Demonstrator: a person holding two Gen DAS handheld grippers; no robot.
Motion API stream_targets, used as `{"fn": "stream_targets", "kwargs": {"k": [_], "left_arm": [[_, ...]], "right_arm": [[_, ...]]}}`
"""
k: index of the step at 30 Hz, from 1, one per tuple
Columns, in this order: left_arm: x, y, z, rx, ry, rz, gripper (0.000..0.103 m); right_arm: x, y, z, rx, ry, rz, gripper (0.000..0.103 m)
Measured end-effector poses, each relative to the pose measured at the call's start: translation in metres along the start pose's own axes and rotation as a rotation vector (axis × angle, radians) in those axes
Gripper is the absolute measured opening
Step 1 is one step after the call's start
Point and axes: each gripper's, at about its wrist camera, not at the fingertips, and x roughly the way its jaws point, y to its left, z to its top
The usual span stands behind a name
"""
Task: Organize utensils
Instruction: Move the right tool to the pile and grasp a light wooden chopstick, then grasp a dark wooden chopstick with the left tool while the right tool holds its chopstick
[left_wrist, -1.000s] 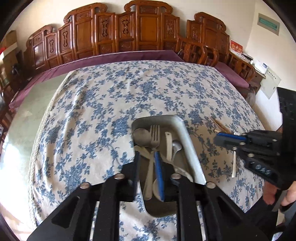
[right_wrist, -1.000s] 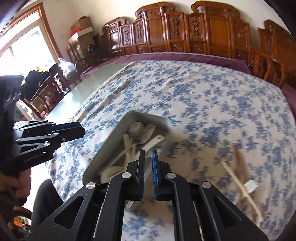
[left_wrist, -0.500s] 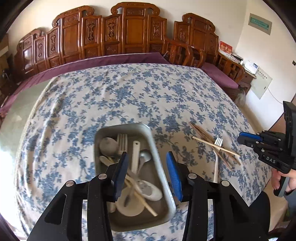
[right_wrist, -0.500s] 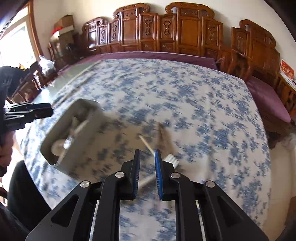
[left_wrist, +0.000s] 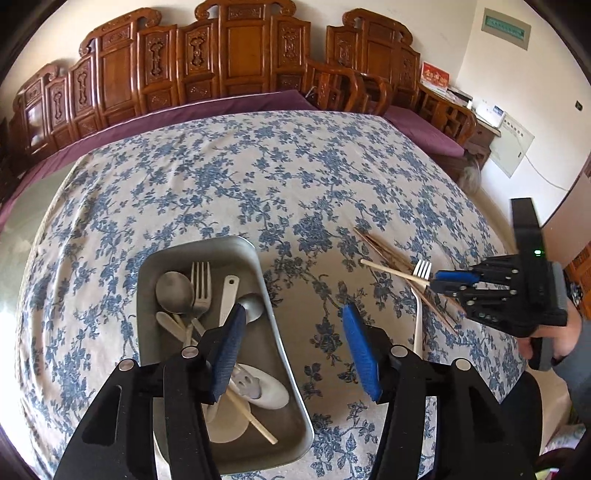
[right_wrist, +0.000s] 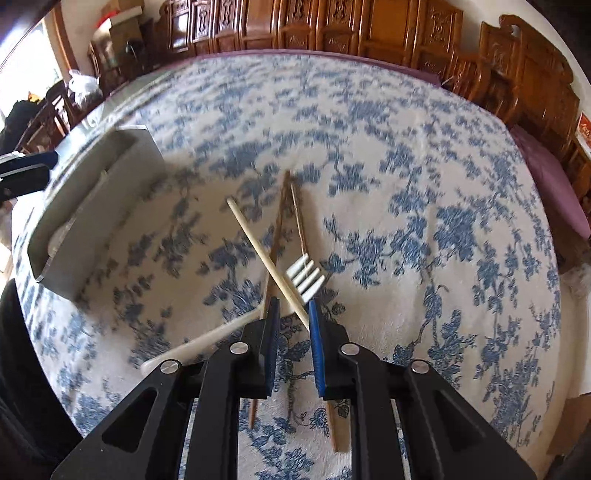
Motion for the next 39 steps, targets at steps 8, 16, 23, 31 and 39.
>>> {"fn": "stream_targets", "kwargs": {"k": [8,16,23,31,39], "left_arm": [[0.001,-0.013,-0.003,0.026,0.015,0.0,0.052],[0.003,-0.028,-0.002,0.052,0.029,0.001,0.052],[0.01,-0.051,0.003,0.075,0.04,-0.002,0.052],[0.038,-0.086,0.008,0.069,0.066,-0.022,0.052],[0.081,-0.127,0.02,0.095,0.097,-0.001,0.052]], "right_arm": [[0.006,0.0,-0.003,-0.034,0.025,-0.007,0.018],[-0.002,0.003,-0.01,-0.062,0.011,0.022,0.006],[-0.041,-0.012,-0.025,0.037,-0.087,0.051,0.006],[-0.074,-0.037,-0.055,0.137,-0.142,0.01,0.006],[-0.08,-0.049,-0.081,0.168,-0.16,-0.016,0.006]]}}
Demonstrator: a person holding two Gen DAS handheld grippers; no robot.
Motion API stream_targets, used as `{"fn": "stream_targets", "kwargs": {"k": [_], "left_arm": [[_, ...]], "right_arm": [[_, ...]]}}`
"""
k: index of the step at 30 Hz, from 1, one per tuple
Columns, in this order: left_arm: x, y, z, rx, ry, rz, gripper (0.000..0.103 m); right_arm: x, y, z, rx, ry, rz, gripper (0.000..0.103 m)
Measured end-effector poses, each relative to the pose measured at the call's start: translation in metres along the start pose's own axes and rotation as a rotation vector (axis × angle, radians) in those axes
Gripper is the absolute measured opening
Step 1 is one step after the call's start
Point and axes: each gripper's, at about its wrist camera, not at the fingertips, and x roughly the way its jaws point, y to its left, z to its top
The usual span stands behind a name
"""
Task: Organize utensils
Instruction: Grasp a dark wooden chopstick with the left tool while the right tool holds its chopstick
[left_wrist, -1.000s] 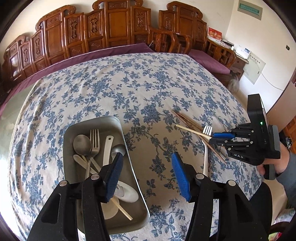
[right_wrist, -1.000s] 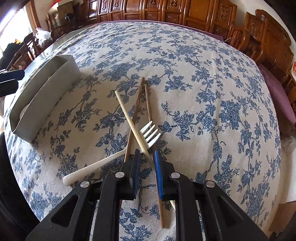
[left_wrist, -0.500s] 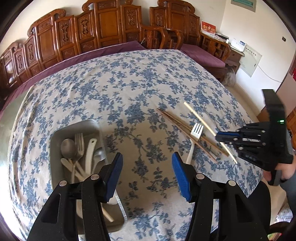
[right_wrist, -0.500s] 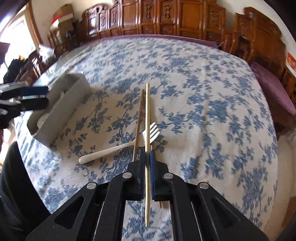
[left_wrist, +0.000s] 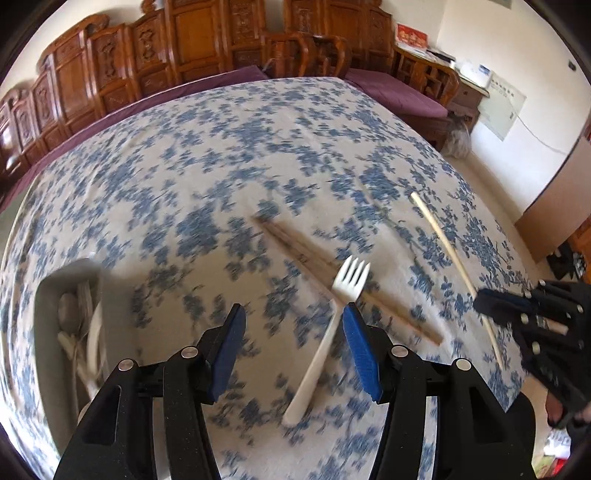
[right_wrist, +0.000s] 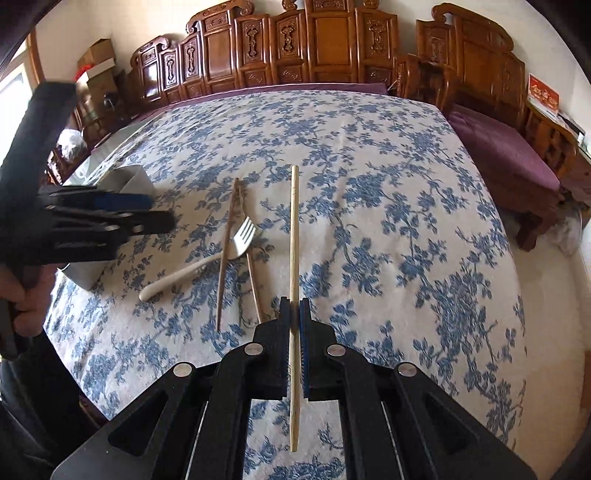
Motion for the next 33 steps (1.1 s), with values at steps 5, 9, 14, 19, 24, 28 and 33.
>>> {"fn": "stream_targets", "kwargs": {"k": [5,9,14,19,24,28,33], "left_arm": [[0.024,-0.019,0.013,0.023,0.034,0.001,0.052],[0.044,-0.024,0.013,0.018,0.08,0.003,0.052],[0.065,-0.023,0.007,-0.002,0.132,-0.019,0.035],[0.064,-0.021,0.006,-0.003,0.155,-0.034,0.015],[0.057,-0.013,0.003,-0.03,0.159,-0.037,0.005],[0.05,-0.006,0.0,-0.044,0.151,-0.038,0.005],[0.032,0.0,-0.003,-0.041,0.117,-0.036,0.005]], "right_arm": [[-0.003,-0.012,-0.008,0.031,-0.009,-0.001,0.006],[-0.003,-0.02,-0.011,0.063,-0.015,0.006,0.006],[0.002,-0.023,-0.016,0.079,-0.002,0.019,0.006],[0.004,-0.02,-0.017,0.081,-0.003,0.02,0.006],[0.001,-0.015,-0.015,0.071,-0.009,0.02,0.006],[-0.003,-0.01,-0.012,0.063,-0.014,0.016,0.006],[-0.008,-0.003,-0.008,0.059,-0.021,0.015,0.006]]}}
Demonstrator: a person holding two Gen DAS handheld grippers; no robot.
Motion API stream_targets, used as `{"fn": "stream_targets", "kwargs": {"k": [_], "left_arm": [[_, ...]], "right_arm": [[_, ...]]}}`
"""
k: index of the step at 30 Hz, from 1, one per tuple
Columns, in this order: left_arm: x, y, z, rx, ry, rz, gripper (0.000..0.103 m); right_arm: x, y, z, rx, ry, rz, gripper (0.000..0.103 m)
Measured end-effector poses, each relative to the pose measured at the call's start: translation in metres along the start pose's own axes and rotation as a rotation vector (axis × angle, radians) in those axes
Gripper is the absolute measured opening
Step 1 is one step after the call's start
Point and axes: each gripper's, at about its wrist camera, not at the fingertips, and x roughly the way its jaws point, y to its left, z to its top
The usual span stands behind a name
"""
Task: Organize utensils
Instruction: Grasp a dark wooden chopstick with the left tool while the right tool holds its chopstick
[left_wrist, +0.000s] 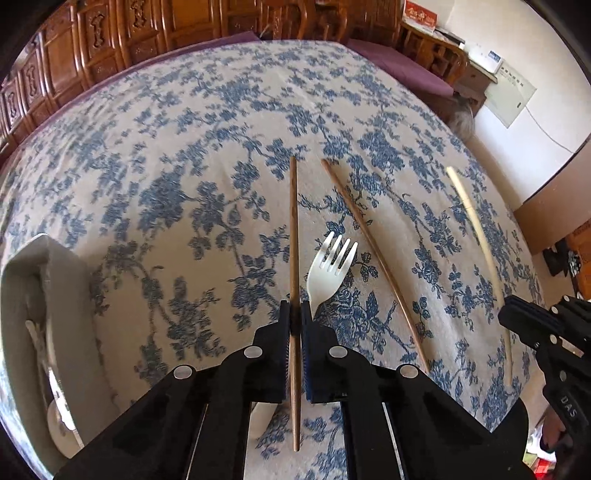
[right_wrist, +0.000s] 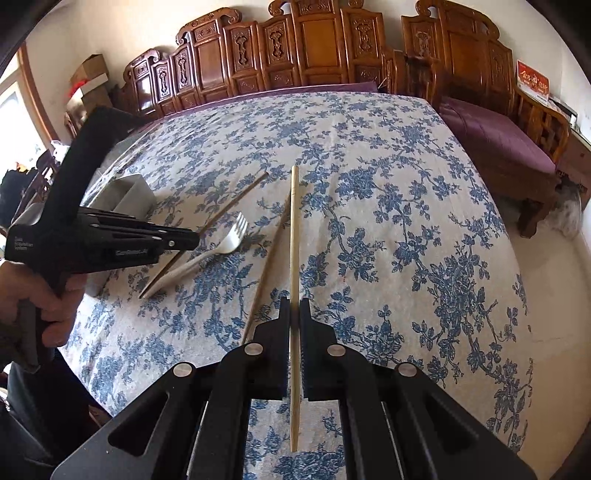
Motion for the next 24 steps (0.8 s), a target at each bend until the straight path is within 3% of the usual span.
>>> {"fn": "stream_targets", "kwargs": {"k": [14,24], "left_arm": [[-0.076,0.02,-0.013,0.031,-0.125,-0.003,0.005],[-0.113,0.05,-0.032,0.033,-0.167,-0.019,0.005]], "right_arm": [[-0.012,0.043,0.023,-0.047,-0.042,0.005,0.006],[-0.011,0.083,0.029,-0.07,-0.049,0.015,0.006]]}}
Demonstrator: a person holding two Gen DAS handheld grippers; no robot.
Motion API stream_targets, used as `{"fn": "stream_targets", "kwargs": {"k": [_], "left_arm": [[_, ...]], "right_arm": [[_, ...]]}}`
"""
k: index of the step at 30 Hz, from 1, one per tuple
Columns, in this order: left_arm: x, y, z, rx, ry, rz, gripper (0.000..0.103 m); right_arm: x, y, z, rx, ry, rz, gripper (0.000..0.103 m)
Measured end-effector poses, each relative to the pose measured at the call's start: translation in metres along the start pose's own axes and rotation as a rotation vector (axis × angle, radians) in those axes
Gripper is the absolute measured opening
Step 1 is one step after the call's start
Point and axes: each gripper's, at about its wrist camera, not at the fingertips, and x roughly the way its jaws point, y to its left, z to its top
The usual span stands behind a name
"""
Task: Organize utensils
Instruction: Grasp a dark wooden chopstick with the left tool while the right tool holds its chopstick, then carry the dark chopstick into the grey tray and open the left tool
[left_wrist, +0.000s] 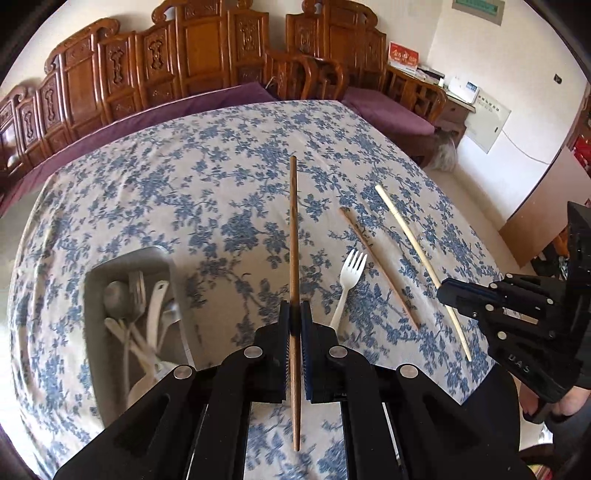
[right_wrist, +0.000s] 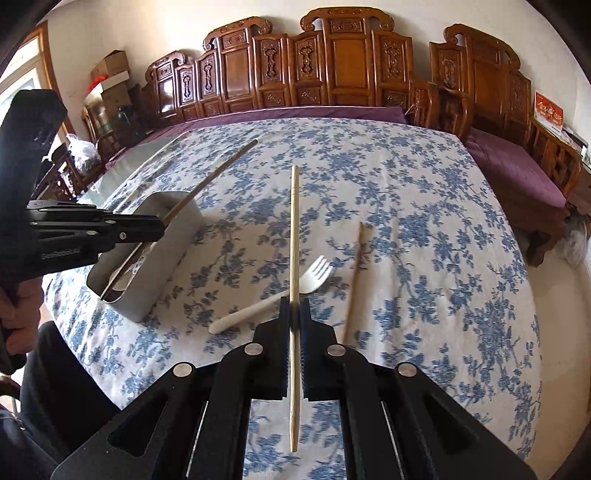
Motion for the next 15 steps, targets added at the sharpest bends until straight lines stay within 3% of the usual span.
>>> {"fn": "stream_targets", "kwargs": {"k": [15], "left_arm": [[-0.013,0.068,-0.024,-0.046,0.001,0.031,0.005]], "right_arm": [[0.016,0.046,0.012,-0.047,0.028,0.018,0.006]]}}
